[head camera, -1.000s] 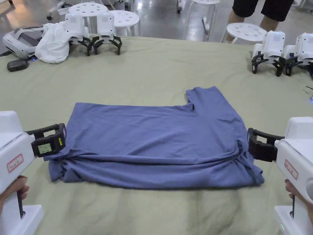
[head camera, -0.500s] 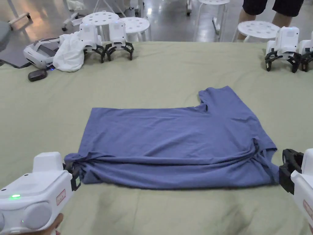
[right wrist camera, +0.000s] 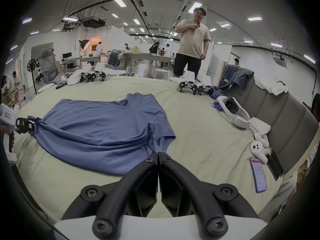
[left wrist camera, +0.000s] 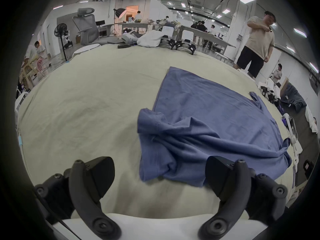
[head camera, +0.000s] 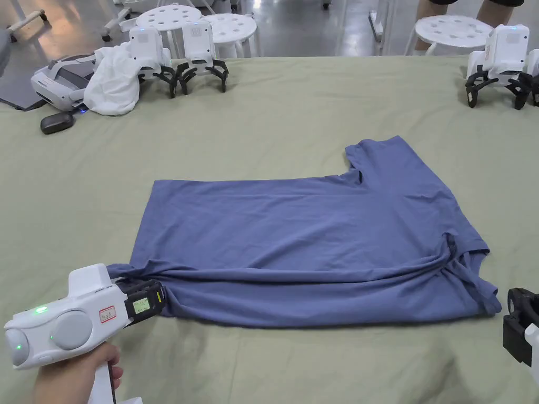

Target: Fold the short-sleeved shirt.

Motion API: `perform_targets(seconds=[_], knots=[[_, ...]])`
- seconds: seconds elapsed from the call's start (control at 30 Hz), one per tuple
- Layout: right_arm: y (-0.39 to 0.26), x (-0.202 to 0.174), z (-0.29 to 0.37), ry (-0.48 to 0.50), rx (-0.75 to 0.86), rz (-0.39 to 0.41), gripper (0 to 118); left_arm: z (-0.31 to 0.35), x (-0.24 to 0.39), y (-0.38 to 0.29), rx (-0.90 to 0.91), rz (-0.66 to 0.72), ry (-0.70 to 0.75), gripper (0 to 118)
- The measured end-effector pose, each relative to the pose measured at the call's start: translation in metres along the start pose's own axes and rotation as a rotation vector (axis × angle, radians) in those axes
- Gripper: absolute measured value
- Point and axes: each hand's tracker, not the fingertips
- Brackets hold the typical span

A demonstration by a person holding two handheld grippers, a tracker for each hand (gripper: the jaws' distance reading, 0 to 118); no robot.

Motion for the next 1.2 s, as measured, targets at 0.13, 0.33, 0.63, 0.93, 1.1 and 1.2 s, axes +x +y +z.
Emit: perform_targets(seconds=[0.13, 0.33, 0.63, 0.93, 1.1, 1.2], knots=[[0.001, 0.002, -0.003, -0.008, -0.011, 0.007, 4, -0.020, 0.009, -0.007, -0.074, -0.050, 0.050, 88], [0.001, 0.003, -0.013, -0.025, -0.044, 0.021, 4, 0.001, 0.013, -0.008, -0.064, -0.170, 0.033, 31], [0.003, 0.022, -0.057, 0.024, -0.206, -0.032, 8, 0.020, 0.011, -0.014, -0.055, -0.231, 0.010, 0], [-0.002, 0.034, -0.145, 0.093, -0.365, -0.041, 108, 0.017, 0.016, -0.021, -0.058, -0.265, 0.035, 0], [-0.003, 0.030, -0.165, 0.133, -0.445, -0.085, 92, 0.017, 0.016, -0.020, -0.057, -0.270, 0.035, 0], [0.001, 0.019, -0.159, 0.152, -0.440, -0.067, 51, 0.018, 0.017, -0.021, -0.053, -0.289, 0.039, 0]])
